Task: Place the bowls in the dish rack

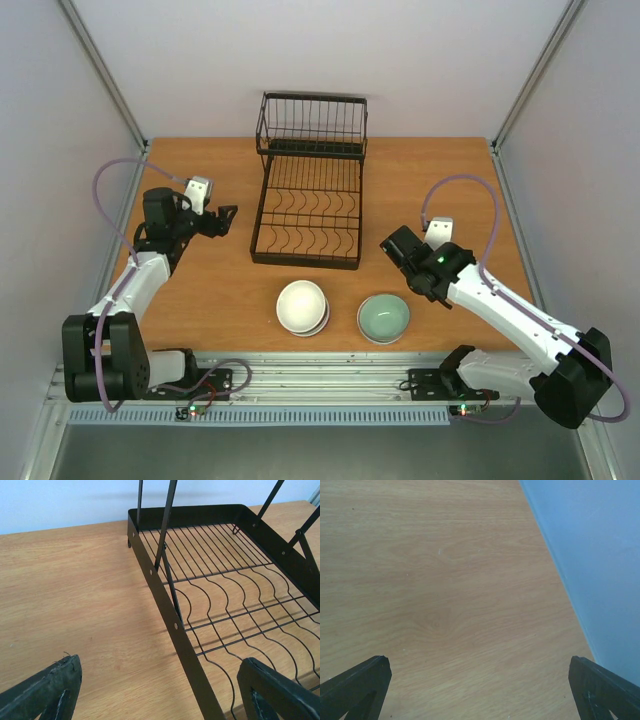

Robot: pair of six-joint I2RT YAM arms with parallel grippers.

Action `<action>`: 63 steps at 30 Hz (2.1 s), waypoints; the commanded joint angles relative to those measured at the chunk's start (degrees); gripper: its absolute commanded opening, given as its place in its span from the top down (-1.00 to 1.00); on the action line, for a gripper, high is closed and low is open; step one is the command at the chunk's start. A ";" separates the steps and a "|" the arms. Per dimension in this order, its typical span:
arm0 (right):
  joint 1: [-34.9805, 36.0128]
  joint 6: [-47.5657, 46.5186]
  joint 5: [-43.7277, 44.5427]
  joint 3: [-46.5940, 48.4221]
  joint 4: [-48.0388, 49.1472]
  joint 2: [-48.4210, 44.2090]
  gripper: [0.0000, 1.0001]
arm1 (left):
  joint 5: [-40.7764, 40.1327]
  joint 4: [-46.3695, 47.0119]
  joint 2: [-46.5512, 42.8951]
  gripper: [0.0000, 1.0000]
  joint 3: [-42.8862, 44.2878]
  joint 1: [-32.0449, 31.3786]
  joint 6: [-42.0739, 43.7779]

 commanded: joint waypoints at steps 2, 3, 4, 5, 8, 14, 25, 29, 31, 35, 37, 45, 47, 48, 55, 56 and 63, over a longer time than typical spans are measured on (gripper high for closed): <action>0.61 1.95 -1.88 2.93 -2.98 -2.55 -0.97 | -0.10 0.74 -0.30 -0.71 0.12 0.27 0.59; 0.60 1.92 -2.79 3.37 -3.31 -2.91 -0.97 | 0.04 0.38 -0.17 -0.71 0.31 0.25 0.50; 0.63 1.71 -3.78 3.60 -3.36 -3.45 -0.97 | 0.26 0.02 -0.03 -0.71 0.50 0.25 0.48; 0.61 0.76 -5.06 3.56 -2.84 -4.30 -0.97 | 0.40 -0.22 0.04 -0.72 0.63 0.27 0.59; 0.64 -0.82 -9.22 2.96 -1.35 -8.31 -0.97 | 1.03 -0.35 0.28 -0.72 0.95 0.27 0.65; 0.60 -0.39 -21.23 4.61 -4.21 -13.19 -0.66 | 3.19 -1.44 1.31 -0.73 2.37 0.24 0.73; 8.54 9.25 -28.10 6.90 -15.65 -4.77 -0.30 | 3.64 -1.74 2.05 -0.79 1.89 0.25 1.35; 10.08 11.12 -32.10 3.30 -12.43 -4.01 -0.25 | 4.28 -1.94 2.28 -0.81 1.92 0.23 1.17; 10.63 11.64 -34.02 0.59 -10.27 -3.70 -0.21 | 4.34 -1.79 2.33 -0.82 1.72 0.27 1.32; 11.51 12.70 -36.20 -3.18 -7.35 -2.03 -0.18 | 5.05 -1.66 3.00 -0.83 1.53 0.27 1.44; 11.76 12.97 -36.48 -4.04 -6.38 -1.27 -0.17 | 5.32 -1.67 3.16 -0.84 1.46 0.25 1.54; 11.90 13.34 -37.44 -5.21 -4.58 -0.04 0.16 | 5.65 -1.40 3.68 -0.88 1.04 0.27 1.94; 11.95 13.60 -37.21 -5.37 -4.98 -0.03 0.24 | 5.91 -1.40 3.72 -0.89 0.88 0.26 2.21; 11.98 13.76 -37.04 -5.38 -5.36 -0.05 0.30 | 5.95 -1.34 3.69 -0.89 0.81 0.27 2.33; 11.99 14.43 -35.79 -4.86 -8.00 -0.64 0.78 | 6.07 -0.96 3.47 -0.92 0.33 0.19 2.67; 11.95 14.62 -35.67 -4.85 -8.25 -0.94 0.81 | 6.12 -0.96 3.52 -0.92 0.30 0.25 2.67; 12.46 15.91 -33.10 -2.67 -11.82 -4.35 0.98 | 6.47 -1.17 3.02 -0.94 0.18 0.26 2.82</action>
